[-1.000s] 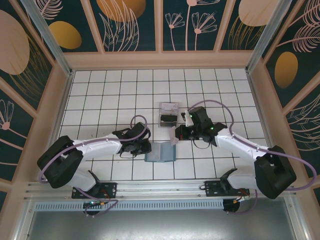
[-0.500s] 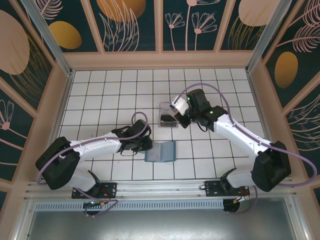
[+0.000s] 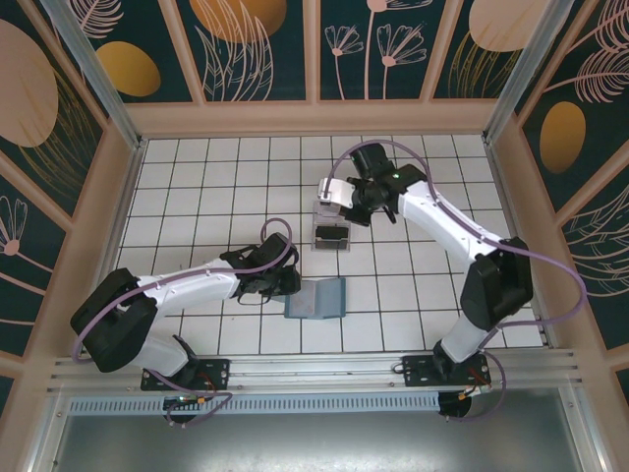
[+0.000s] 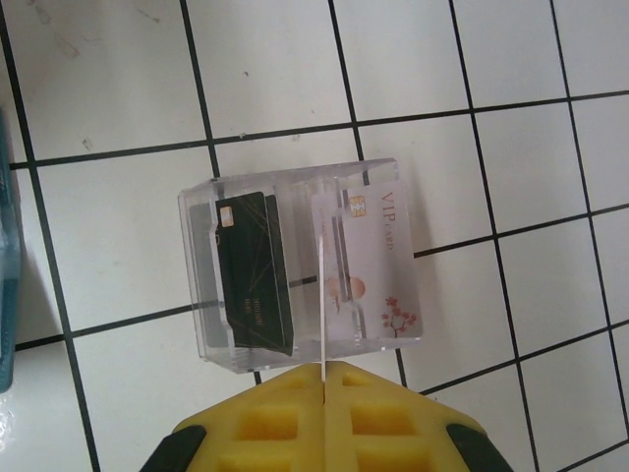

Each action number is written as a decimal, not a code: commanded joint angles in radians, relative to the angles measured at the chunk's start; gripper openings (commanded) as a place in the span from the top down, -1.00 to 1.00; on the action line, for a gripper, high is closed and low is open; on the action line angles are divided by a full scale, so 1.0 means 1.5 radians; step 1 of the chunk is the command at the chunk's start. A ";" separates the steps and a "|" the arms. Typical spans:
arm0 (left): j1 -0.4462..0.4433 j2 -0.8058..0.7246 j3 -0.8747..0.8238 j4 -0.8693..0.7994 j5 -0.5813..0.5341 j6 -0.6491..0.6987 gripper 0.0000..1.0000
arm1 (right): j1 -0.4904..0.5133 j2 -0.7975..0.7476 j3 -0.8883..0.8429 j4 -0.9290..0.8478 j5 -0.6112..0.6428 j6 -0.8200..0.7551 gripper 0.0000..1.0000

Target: Take the credit cards out of the card holder

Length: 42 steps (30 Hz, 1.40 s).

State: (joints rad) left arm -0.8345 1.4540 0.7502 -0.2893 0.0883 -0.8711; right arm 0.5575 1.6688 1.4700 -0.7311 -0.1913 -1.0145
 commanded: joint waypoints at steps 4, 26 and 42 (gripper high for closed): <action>-0.003 0.004 0.014 -0.021 -0.008 0.009 0.62 | -0.003 0.082 0.097 -0.093 -0.022 -0.055 1.00; -0.003 -0.013 0.006 -0.039 -0.024 -0.005 0.62 | -0.030 0.285 0.296 -0.181 0.010 -0.073 1.00; -0.002 -0.034 -0.005 -0.048 -0.034 -0.010 0.62 | -0.020 0.337 0.344 -0.221 -0.017 -0.063 1.00</action>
State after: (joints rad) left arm -0.8345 1.4235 0.7498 -0.3267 0.0574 -0.8764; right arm 0.5171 2.1502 1.9648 -1.0031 -0.1883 -1.1065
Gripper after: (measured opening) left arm 0.191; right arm 0.052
